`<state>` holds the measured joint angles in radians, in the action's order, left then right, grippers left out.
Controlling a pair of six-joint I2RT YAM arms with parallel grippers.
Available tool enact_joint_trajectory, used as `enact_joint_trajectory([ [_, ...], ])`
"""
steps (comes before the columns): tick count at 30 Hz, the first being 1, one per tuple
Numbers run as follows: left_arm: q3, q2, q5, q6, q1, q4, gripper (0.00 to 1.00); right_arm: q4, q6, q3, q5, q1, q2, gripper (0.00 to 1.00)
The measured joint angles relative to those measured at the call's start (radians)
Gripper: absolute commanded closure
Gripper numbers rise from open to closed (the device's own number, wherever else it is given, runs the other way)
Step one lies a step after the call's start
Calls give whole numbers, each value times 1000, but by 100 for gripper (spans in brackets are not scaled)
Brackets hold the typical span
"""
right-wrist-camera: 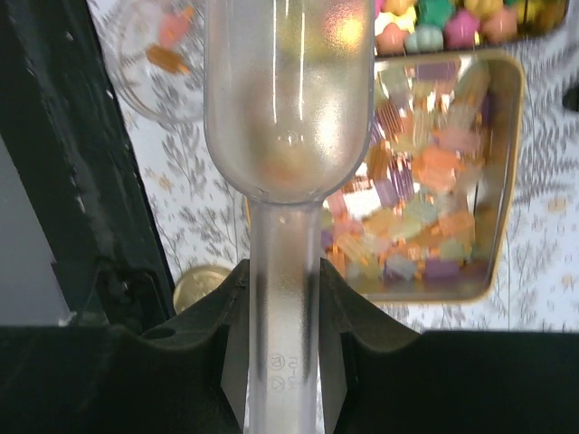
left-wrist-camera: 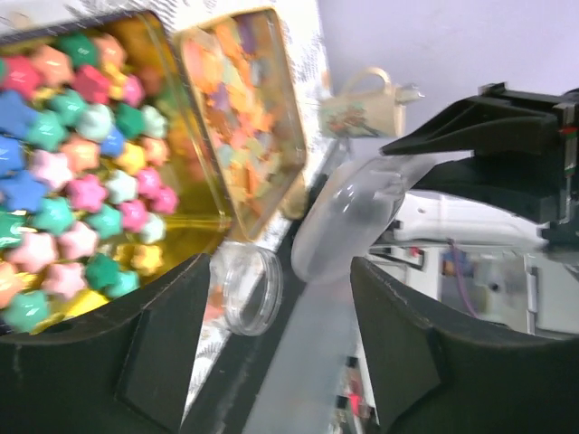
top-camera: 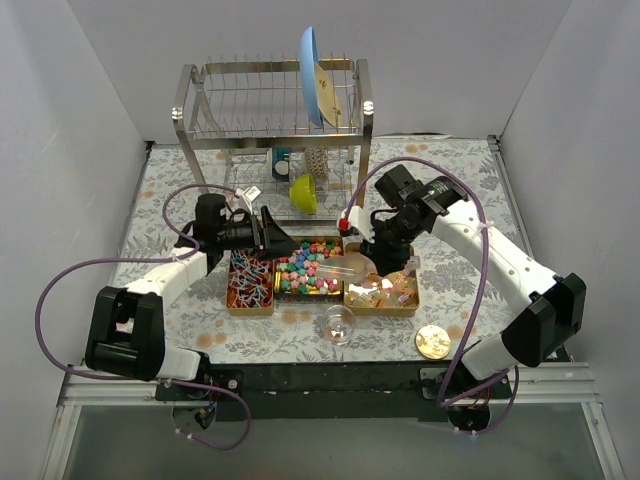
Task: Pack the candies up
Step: Adjust the spatula, then scoop the fake candies from the storage box.
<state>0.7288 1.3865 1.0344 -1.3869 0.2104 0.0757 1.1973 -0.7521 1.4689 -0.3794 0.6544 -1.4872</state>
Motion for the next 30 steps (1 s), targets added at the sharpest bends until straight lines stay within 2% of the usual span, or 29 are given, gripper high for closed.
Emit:
enact_joint_trajectory([
  [5,31,-24,-91,76,0,-105,35,56,-46,-34,142,-66,23,99],
  [12,32,-34,-156,120,0,-173,35,95,-68,-79,337,-70,47,99],
  [20,32,-51,-192,148,0,-193,35,95,-167,-84,557,-70,47,99],
  [30,29,-56,-216,161,0,-196,35,97,-273,-142,726,-68,-12,99],
])
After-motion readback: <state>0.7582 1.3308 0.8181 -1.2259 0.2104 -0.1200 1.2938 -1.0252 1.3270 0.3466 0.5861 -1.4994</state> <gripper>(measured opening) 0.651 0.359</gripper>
